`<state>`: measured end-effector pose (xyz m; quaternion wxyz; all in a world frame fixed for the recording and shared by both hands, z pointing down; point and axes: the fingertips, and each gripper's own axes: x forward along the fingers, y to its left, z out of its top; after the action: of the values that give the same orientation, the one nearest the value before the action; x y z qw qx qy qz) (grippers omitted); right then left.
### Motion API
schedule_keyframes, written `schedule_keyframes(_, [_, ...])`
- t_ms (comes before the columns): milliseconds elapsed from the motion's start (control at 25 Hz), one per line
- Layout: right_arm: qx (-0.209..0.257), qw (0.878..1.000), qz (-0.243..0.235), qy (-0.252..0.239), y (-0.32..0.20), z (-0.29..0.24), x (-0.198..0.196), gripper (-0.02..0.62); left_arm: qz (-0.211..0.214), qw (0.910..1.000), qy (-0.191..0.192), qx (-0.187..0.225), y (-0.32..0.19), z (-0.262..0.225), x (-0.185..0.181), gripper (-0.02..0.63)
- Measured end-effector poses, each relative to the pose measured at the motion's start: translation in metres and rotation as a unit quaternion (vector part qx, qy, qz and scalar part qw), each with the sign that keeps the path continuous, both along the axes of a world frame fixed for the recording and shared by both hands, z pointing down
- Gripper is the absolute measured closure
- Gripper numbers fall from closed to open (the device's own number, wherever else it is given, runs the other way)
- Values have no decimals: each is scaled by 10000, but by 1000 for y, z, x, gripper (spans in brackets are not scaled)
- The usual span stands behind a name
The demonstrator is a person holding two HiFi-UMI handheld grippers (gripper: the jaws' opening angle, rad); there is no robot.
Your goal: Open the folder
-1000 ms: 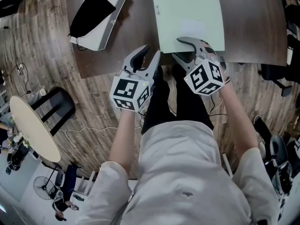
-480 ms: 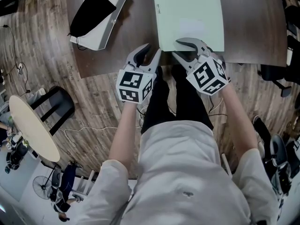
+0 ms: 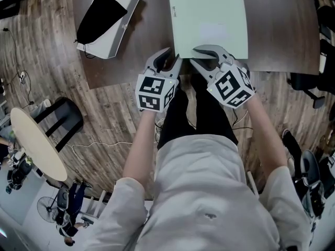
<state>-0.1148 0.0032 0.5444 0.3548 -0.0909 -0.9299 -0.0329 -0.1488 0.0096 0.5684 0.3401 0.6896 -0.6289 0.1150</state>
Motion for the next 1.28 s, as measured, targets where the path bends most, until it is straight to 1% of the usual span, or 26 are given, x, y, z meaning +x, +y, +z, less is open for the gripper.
schedule_keyframes(360, [-175,9998,-46,-97,-1,-8,1,525,-59,9999,-19,-95,-4,4,1,492])
schedule_keyframes(480, [-201,9997,-74,-133,-2,-11,0,531,-37,9998,-122,-151,-4,5,1,492])
schedule_keyframes(760, [-222,9994,-185,-178,-4,-19,1,541,83,9981,-504,-347,-4,6,3,493])
schedule_keyframes(1000, [-187,9992,-272,-222,-7,-23,2,545,124,9961,-603,-635,-5,8,3,494])
schedule_keyframes(1120, [-187,9992,-278,-239,-8,-26,4,548,90,9960,-601,-656,-5,8,4,493])
schedule_keyframes(1280, [-269,9986,-251,-385,-12,-35,8,543,14,9958,-634,-661,-6,9,3,494])
